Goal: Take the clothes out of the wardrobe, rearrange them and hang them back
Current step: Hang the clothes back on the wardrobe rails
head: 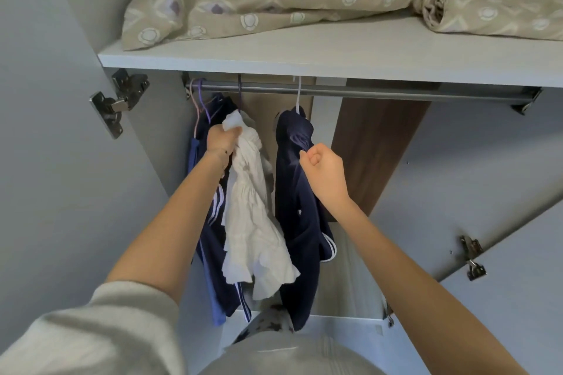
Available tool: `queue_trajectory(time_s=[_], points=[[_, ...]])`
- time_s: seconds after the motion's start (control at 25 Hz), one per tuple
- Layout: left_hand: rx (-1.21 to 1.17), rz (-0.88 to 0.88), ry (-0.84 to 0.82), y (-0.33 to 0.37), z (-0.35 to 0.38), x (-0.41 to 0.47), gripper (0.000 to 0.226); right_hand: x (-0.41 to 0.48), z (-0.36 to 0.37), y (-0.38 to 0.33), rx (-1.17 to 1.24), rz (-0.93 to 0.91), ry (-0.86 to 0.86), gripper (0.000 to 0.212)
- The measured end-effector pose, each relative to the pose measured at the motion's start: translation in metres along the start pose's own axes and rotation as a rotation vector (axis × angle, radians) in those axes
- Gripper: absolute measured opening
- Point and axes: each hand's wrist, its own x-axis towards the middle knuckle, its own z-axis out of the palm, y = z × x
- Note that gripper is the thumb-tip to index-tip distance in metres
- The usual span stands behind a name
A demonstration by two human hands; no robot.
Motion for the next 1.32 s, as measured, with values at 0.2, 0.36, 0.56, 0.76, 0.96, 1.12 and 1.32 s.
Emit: queue_trajectory(time_s=[0.2, 0.36, 0.56, 0.76, 0.96, 1.12, 1.32], points=[[-0.01, 0.066, 0.023, -0.007, -0.002, 0.015, 0.033, 0.022, 0.014, 0.004, -0.029, -0.023, -0.013, 0.026], [-0.108, 0.141, 0.088, -0.004, -0.005, 0.014, 0.033, 0.032, 0.023, 0.007, -0.013, -0.038, -0.009, 0.026], [-0.094, 0.087, 0.093, 0.009, -0.009, 0.032, 0.01, 0.037, 0.038, 0.007, -0.042, -0.069, -0.025, 0.027], [0.011, 0.045, 0.147, 0.006, -0.016, 0.046, 0.028, 0.04, 0.048, 0.008, -0.039, -0.068, -0.052, 0.026], [0.176, -0.004, 0.164, -0.001, -0.024, 0.057, 0.023, 0.05, 0.057, 0.007, -0.052, -0.058, -0.076, 0.027], [0.247, 0.02, 0.198, -0.019, -0.021, 0.055, 0.027, 0.057, 0.064, 0.007, -0.046, -0.044, -0.108, 0.028], [0.366, 0.109, 0.188, -0.02, -0.026, 0.045, 0.03, 0.062, 0.078, 0.002, -0.076, -0.093, -0.165, 0.026]])
